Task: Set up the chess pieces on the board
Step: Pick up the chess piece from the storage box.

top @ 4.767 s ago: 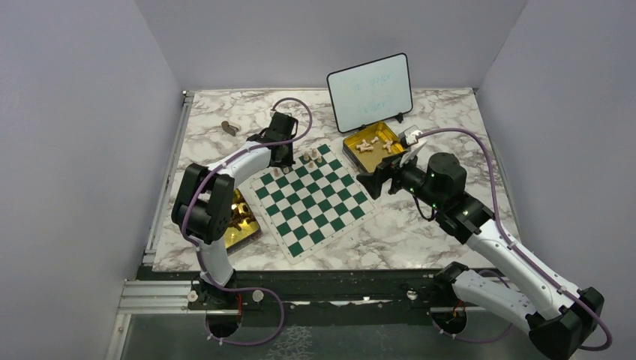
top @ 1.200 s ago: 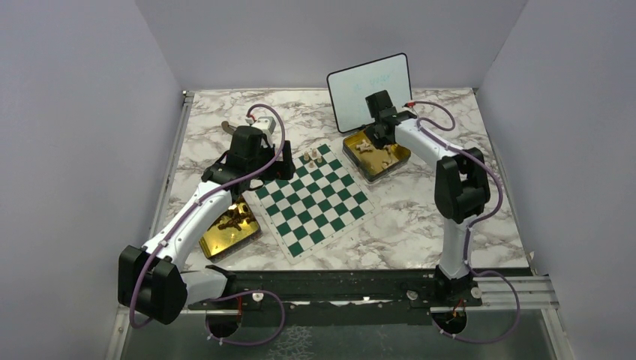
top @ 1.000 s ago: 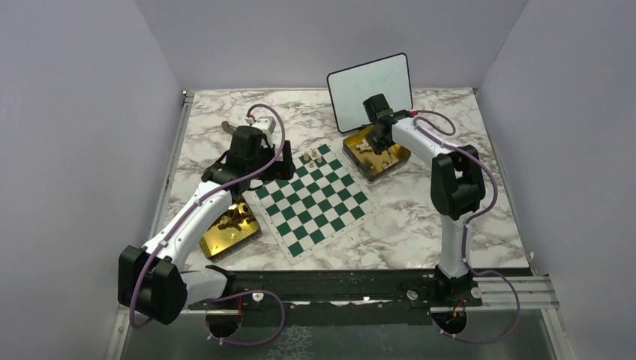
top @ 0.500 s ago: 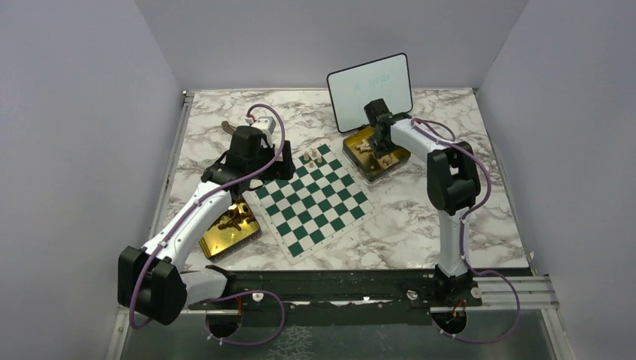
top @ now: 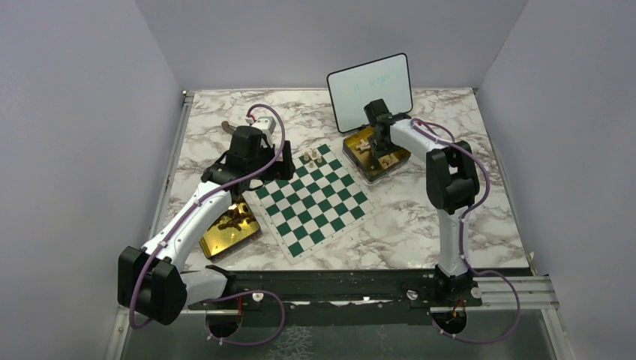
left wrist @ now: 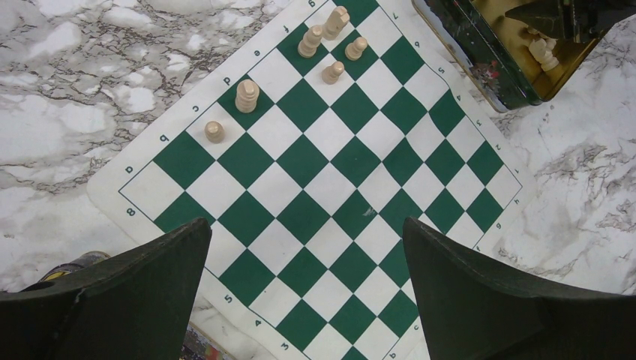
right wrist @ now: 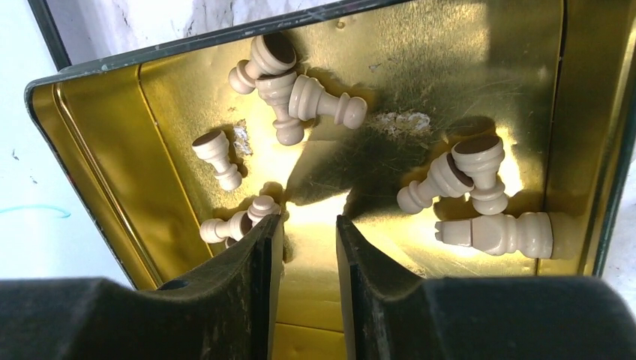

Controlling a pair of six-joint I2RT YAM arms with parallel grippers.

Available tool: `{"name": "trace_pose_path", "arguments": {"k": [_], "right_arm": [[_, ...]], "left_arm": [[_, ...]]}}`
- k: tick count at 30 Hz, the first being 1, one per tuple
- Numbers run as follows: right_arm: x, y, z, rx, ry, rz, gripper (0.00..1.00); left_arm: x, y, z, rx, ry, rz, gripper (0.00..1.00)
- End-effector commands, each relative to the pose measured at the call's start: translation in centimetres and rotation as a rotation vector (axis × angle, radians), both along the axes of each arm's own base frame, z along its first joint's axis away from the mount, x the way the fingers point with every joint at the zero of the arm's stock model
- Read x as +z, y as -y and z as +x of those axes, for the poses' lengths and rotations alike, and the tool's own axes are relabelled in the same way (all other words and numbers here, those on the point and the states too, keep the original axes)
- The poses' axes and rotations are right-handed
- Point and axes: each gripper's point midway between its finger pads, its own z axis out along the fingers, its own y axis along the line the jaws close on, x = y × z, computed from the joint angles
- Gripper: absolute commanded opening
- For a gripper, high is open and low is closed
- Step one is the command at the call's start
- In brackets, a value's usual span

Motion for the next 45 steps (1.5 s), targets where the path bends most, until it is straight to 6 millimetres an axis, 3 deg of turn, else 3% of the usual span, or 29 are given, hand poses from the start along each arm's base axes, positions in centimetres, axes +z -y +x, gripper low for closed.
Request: {"name": "trace_pose_path", "arguments": {"k": [1, 11, 22, 32, 38, 45], "right_arm": [[1.4, 0.2, 1.5, -0.048, 0.061, 0.020, 0.38], [2.2, -0.3, 2.6, -0.041, 0.115, 0.041, 0.38], [-0.1, -0.6, 2.8, -0.035, 0.067, 0.045, 0.38], [-1.5, 0.2, 1.2, -0.057, -0.016, 0.008, 0.37], [-2.0, 0.3, 0.6, -0.039, -0.036, -0.002, 0.27], [0.4, 1.4, 0.1, -0.011, 0.018, -0.049, 0.20]], "left_arm": [[1.0, -0.2, 0.2, 0.001, 0.036, -0.009, 0.99], [0.8, 0.0, 0.2, -0.004, 0.029, -0.012, 0.99], [0.7, 0.0, 0.3, -0.003, 0.029, -0.009, 0.99], [0.6, -0.1, 0.4, 0.000, 0.026, -0.004, 0.99], [0.7, -0.5, 0.4, 0.016, 0.031, 0.007, 0.99], [0.4, -1.7, 0.6, 0.067, 0.022, 0.038, 0.99]]}}
